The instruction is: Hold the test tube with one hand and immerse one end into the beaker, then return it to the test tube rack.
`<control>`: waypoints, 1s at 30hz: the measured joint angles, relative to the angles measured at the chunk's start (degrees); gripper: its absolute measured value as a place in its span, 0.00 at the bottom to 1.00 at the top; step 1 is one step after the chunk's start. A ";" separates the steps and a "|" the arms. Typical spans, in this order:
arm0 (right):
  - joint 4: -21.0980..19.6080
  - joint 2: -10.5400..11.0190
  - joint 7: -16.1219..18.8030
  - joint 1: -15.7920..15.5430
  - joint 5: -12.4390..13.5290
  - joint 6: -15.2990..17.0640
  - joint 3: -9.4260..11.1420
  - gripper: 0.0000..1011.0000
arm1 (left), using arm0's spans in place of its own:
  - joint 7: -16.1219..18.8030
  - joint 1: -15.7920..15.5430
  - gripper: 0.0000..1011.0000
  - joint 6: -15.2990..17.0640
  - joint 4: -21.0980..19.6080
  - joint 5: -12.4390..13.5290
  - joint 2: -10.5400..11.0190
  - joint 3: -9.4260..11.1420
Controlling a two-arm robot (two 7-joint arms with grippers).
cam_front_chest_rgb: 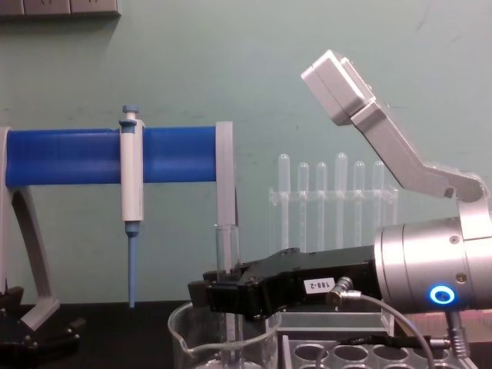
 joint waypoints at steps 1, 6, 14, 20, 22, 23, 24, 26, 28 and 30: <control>0.00 0.00 0.00 0.00 0.00 0.00 0.00 0.22 | 0.00 0.00 0.99 0.00 0.00 0.00 0.00 0.00; 0.00 0.00 0.01 0.00 0.00 0.00 0.00 0.22 | 0.00 0.00 0.99 0.00 0.00 0.00 0.00 0.00; 0.00 0.00 0.01 0.00 0.00 0.00 0.00 0.22 | 0.00 0.00 0.99 0.00 0.00 0.00 0.00 0.00; 0.00 0.00 0.01 0.00 0.00 0.00 0.00 0.22 | 0.00 0.00 0.99 0.00 0.00 0.00 0.00 0.00; 0.00 0.00 0.01 0.00 0.00 0.00 0.00 0.22 | 0.00 0.00 0.99 0.00 0.00 0.00 0.00 0.00; 0.00 0.00 0.01 0.00 0.00 0.00 0.00 0.22 | 0.00 0.00 0.99 0.00 0.00 0.00 0.00 0.00; 0.00 0.00 0.01 0.00 0.00 0.00 0.00 0.22 | 0.00 0.00 0.99 0.00 0.00 0.00 0.00 0.00; 0.00 0.00 0.01 0.00 0.00 0.00 0.00 0.22 | 0.00 0.00 0.99 0.00 0.00 0.00 0.00 0.00; 0.00 0.00 0.01 0.00 0.00 0.00 0.00 0.22 | 0.00 0.00 0.99 0.00 0.00 0.00 0.00 0.00; 0.00 0.00 0.00 0.00 0.00 0.00 0.00 0.22 | 0.00 0.00 0.99 0.00 0.00 0.00 0.00 0.00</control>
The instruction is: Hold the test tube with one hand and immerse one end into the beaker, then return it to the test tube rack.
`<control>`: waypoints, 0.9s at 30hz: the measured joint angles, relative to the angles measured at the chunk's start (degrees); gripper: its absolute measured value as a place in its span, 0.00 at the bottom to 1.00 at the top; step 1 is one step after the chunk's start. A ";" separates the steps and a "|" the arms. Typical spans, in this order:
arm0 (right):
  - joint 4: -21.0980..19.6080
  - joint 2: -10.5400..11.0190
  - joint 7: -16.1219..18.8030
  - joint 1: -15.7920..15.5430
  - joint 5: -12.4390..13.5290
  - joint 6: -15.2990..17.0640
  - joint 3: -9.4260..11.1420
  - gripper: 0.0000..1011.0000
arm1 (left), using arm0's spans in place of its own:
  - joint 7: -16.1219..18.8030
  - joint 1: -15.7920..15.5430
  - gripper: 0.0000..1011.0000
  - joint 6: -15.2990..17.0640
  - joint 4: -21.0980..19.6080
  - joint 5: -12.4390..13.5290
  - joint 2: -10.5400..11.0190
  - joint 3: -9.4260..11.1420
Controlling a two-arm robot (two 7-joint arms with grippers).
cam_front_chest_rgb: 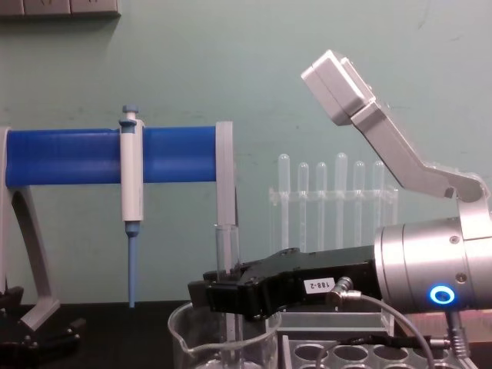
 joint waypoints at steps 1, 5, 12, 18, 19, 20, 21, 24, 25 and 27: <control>0.00 0.00 0.00 0.00 0.00 0.00 0.00 0.22 | 0.00 0.00 0.99 0.00 0.00 0.00 0.00 0.00; 0.00 0.00 0.00 0.00 0.00 0.00 0.00 0.22 | 0.00 0.00 0.99 0.00 0.00 0.00 0.00 0.00; 0.00 0.00 0.00 0.00 0.00 0.00 0.00 0.22 | 0.00 0.00 0.99 0.00 0.00 0.00 0.00 0.00; 0.00 0.00 0.00 0.00 0.00 0.00 0.00 0.22 | 0.00 0.00 0.99 0.00 0.00 0.00 0.00 0.00; 0.00 0.00 0.00 0.00 0.00 0.00 0.00 0.22 | 0.00 0.00 0.99 0.00 0.00 0.00 0.00 0.00; 0.00 0.00 0.00 0.00 0.00 0.00 0.00 0.22 | 0.00 0.00 0.99 0.00 0.00 0.01 0.00 0.00; 0.00 0.00 0.01 0.00 0.00 0.00 0.00 0.22 | 0.00 0.00 0.99 0.00 0.00 0.01 0.00 0.00; 0.00 0.00 0.01 0.00 0.00 0.00 0.00 0.22 | 0.00 0.00 0.99 0.00 0.00 0.01 0.00 0.00; 0.00 0.00 0.01 0.00 0.00 0.00 0.00 0.22 | 0.00 0.00 0.99 0.00 0.00 0.00 0.00 0.00; 0.00 0.00 0.01 0.00 0.00 0.00 0.00 0.22 | 0.00 0.00 0.99 0.00 0.00 0.00 0.00 0.00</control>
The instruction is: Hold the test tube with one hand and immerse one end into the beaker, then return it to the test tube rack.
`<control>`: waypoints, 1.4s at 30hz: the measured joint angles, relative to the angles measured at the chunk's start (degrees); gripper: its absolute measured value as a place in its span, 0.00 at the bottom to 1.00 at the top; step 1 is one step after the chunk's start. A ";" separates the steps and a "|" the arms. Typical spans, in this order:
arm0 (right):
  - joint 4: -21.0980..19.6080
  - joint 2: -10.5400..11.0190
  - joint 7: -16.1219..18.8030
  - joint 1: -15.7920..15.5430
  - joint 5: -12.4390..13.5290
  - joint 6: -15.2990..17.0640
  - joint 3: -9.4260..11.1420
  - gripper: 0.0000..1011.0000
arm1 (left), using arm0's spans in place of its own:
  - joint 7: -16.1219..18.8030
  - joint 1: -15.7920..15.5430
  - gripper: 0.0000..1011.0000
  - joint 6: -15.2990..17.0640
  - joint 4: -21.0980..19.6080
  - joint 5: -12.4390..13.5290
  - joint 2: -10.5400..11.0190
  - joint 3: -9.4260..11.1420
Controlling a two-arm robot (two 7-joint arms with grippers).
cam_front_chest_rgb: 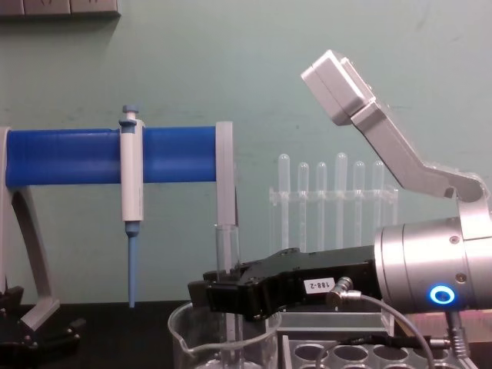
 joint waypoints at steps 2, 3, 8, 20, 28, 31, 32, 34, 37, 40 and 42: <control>0.00 0.00 0.00 0.00 0.00 0.00 0.00 0.22 | 0.00 0.00 0.99 0.00 0.00 0.00 0.00 0.00; 0.00 0.00 0.00 0.00 0.00 0.00 0.00 0.22 | 0.00 0.00 0.99 0.00 0.00 0.00 0.00 0.00; 0.00 0.00 0.00 0.00 0.00 0.00 0.00 0.22 | 0.00 0.00 0.99 0.00 0.00 0.00 0.00 0.00; 0.00 0.00 -0.01 0.00 0.00 0.00 0.00 0.22 | 0.00 0.00 0.99 0.00 0.00 0.00 0.00 0.00; 0.00 0.00 -0.01 0.00 0.00 0.00 0.00 0.22 | 0.00 0.00 0.99 0.00 0.00 0.00 0.00 0.00; 0.00 0.00 -0.01 0.00 0.00 0.00 0.00 0.22 | 0.00 0.00 0.99 0.00 0.00 0.00 0.00 0.00; 0.00 0.00 -0.01 0.00 0.00 0.00 0.00 0.22 | 0.00 0.00 0.99 0.00 0.00 0.00 0.00 0.00; 0.00 0.00 -0.01 0.00 0.00 0.00 0.00 0.22 | 0.00 0.00 0.99 0.00 0.00 0.00 0.00 0.00; 0.00 0.00 -0.01 0.00 0.00 0.00 0.00 0.22 | 0.00 -0.01 0.99 0.00 0.00 0.00 0.00 0.00; 0.00 0.00 -0.01 0.00 0.00 0.00 0.00 0.22 | 0.00 0.00 0.99 0.00 0.00 0.00 0.00 0.00; 0.00 0.00 0.00 0.00 0.00 0.00 0.00 0.22 | 0.00 0.00 0.99 0.00 0.00 0.00 0.00 0.00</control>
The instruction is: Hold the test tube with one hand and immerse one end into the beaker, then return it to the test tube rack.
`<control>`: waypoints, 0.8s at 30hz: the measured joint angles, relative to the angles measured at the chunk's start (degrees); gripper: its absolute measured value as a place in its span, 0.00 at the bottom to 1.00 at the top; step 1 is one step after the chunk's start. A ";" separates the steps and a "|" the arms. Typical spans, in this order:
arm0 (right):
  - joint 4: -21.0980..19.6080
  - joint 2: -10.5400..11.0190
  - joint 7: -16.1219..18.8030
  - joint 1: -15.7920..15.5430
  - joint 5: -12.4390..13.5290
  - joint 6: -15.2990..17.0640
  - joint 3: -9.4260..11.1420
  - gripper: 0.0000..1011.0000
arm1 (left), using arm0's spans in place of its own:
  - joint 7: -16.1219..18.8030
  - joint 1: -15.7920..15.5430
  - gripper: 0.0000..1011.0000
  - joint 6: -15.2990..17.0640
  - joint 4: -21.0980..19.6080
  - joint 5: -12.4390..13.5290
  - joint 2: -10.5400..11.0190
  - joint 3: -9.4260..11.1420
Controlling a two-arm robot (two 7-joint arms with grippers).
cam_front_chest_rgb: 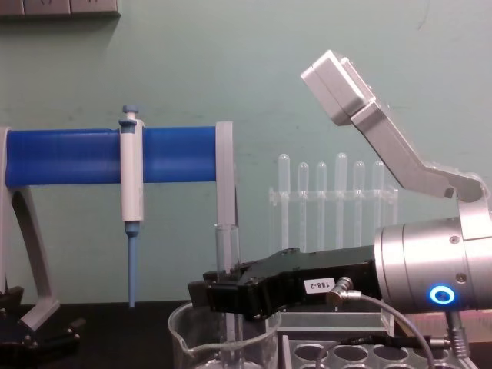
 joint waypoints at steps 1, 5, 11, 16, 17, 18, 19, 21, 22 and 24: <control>0.00 0.00 0.00 0.00 0.00 0.00 0.00 0.22 | 0.00 0.00 0.99 0.00 0.00 0.00 0.00 0.00; 0.00 0.00 0.00 0.00 0.00 0.00 0.00 0.22 | 0.00 0.00 0.99 0.00 0.00 0.00 0.00 0.00; 0.00 0.00 0.00 0.00 0.00 0.00 0.00 0.22 | 0.00 0.00 0.99 0.00 0.00 0.00 0.00 0.00; 0.00 0.00 0.00 0.00 0.00 0.00 0.00 0.22 | 0.00 0.00 0.99 0.00 0.00 0.00 0.00 0.00; -0.02 0.00 0.00 0.00 -0.02 0.00 0.00 0.22 | 0.00 0.00 0.99 0.00 0.00 0.00 0.00 0.00; -0.05 0.01 0.00 0.00 -0.03 -0.01 0.00 0.22 | 0.00 0.00 0.99 0.00 0.00 0.00 0.00 0.00; -0.25 0.04 -0.01 -0.04 -0.03 -0.06 0.03 0.22 | 0.00 0.00 0.99 0.00 0.00 0.00 0.00 0.00; -0.58 0.13 -0.10 -0.10 -0.02 -0.08 0.18 0.22 | 0.00 0.00 0.99 0.00 0.00 0.00 0.00 0.00; -0.95 0.23 -0.22 -0.16 -0.01 -0.08 0.38 0.22 | 0.00 0.00 0.99 0.00 0.00 0.00 0.00 0.00; -1.40 0.36 -0.33 -0.19 0.07 -0.10 0.68 0.22 | 0.00 -0.01 0.99 0.00 0.00 0.00 0.00 0.00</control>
